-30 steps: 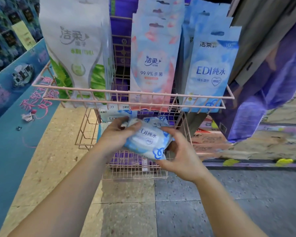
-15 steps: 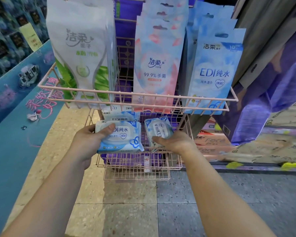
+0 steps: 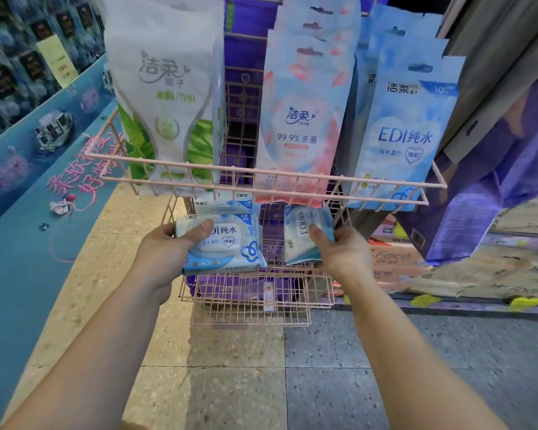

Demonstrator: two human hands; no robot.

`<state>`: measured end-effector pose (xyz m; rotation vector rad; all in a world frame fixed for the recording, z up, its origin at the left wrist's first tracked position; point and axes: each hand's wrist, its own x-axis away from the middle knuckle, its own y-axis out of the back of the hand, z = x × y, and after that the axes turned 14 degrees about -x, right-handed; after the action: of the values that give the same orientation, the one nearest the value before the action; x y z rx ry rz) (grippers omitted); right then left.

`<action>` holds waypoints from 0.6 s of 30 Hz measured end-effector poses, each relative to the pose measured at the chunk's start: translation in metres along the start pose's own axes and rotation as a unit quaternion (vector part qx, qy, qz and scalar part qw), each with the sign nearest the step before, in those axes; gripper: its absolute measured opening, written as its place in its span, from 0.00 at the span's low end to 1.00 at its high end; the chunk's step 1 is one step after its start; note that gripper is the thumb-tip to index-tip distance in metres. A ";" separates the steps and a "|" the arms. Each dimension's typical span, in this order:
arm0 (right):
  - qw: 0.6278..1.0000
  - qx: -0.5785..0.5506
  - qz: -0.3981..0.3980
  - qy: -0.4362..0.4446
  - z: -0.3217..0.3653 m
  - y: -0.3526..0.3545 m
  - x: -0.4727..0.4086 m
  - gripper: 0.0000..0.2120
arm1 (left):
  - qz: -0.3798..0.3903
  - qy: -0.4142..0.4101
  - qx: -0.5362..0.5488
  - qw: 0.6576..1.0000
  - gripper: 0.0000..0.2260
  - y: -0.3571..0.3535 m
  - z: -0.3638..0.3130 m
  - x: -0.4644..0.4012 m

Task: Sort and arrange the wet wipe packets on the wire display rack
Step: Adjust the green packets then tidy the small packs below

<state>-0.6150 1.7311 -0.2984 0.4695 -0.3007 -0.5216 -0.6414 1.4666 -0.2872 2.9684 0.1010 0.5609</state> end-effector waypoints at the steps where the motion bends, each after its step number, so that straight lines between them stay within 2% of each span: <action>1: 1.000 -0.027 -0.011 -0.003 0.003 0.002 0.002 0.21 | -0.001 0.001 0.000 1.000 0.20 -0.001 0.000 -0.001; 3: 0.987 -0.157 -0.015 -0.024 0.012 0.007 0.008 0.20 | 0.000 0.005 -0.001 1.000 0.16 -0.003 0.001 -0.001; 4: 0.964 -0.260 -0.007 -0.052 0.015 0.010 0.012 0.18 | 0.002 0.006 -0.003 1.000 0.15 -0.004 0.001 -0.002; 6: 0.883 -0.451 0.025 -0.126 0.019 0.014 0.022 0.17 | 0.009 0.002 -0.006 1.000 0.15 -0.009 0.001 -0.001; 8: 0.812 -0.547 0.085 -0.182 0.016 0.017 0.033 0.20 | 0.025 -0.004 -0.008 1.000 0.16 -0.019 0.001 0.002; 9: 0.792 -0.562 0.126 -0.202 0.014 0.017 0.037 0.21 | 0.036 -0.005 -0.002 0.999 0.17 -0.025 0.000 0.004; 11: 0.773 -0.559 0.194 -0.230 0.009 0.017 0.044 0.18 | 0.064 0.001 0.010 0.998 0.20 -0.040 -0.003 0.006; 13: 0.757 -0.558 0.219 -0.258 0.004 0.020 0.047 0.11 | 0.086 0.007 0.004 0.996 0.17 -0.053 -0.004 0.006; 15: 0.735 -0.577 0.230 -0.273 -0.002 0.026 0.048 0.10 | 0.093 0.011 0.003 0.996 0.15 -0.063 -0.005 0.003; 18: 0.698 -0.627 0.239 -0.251 -0.014 0.037 0.048 0.21 | 0.074 -0.010 -0.022 0.997 0.21 -0.081 -0.014 -0.006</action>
<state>-0.5547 1.7383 -0.2842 -1.1105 -0.4913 -0.2251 -0.6555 1.5482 -0.2867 2.9543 -0.1335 0.5412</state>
